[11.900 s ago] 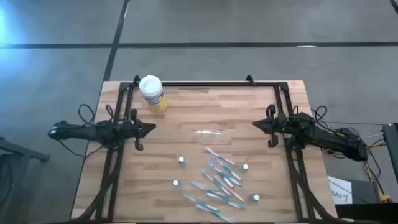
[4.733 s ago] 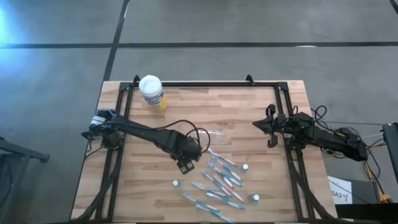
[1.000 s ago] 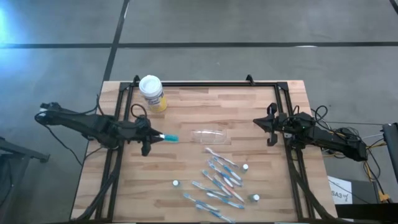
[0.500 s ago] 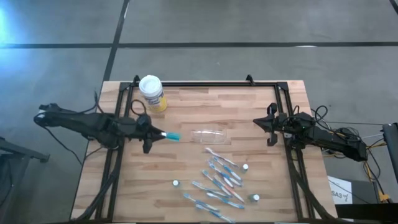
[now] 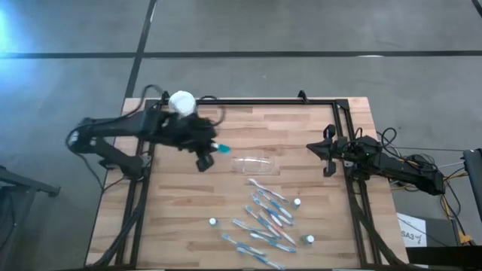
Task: Pick & Place toothbrushing station
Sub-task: Put the blue mouthwash bottle into the middle compartment of the transparent organizer
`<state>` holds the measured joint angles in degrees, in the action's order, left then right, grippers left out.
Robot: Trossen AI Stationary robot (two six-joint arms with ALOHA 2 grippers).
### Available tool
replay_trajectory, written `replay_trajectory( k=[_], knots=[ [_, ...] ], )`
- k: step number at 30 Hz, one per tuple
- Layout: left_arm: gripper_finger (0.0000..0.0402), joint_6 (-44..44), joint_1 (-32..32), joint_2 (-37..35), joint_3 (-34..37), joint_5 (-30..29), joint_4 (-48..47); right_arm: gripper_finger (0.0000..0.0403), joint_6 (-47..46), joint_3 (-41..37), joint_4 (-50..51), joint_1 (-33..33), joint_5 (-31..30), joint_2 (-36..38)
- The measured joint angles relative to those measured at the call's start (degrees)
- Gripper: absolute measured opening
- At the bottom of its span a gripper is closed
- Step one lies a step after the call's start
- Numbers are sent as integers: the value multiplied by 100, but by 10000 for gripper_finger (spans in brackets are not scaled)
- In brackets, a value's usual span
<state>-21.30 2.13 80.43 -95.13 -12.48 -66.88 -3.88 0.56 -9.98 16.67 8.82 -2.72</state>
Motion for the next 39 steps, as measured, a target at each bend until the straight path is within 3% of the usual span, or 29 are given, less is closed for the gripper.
replay_trajectory(
  k=[6,14,19,24,39],
  knots=[
    [97,764,-286,1614,-2019,643,-1021,8,0,0,13,0,0,0],
    [97,1297,-439,3399,-3995,717,-1960,8,2,0,28,0,2,0],
    [97,1425,-504,3617,-3499,1037,-1669,8,4,0,38,0,4,-4],
    [97,1425,-551,3720,-3125,998,-1447,8,5,-2,37,0,4,-9],
    [97,1572,-658,3895,-3111,934,-801,8,4,-2,31,-1,2,-7]
  ],
)
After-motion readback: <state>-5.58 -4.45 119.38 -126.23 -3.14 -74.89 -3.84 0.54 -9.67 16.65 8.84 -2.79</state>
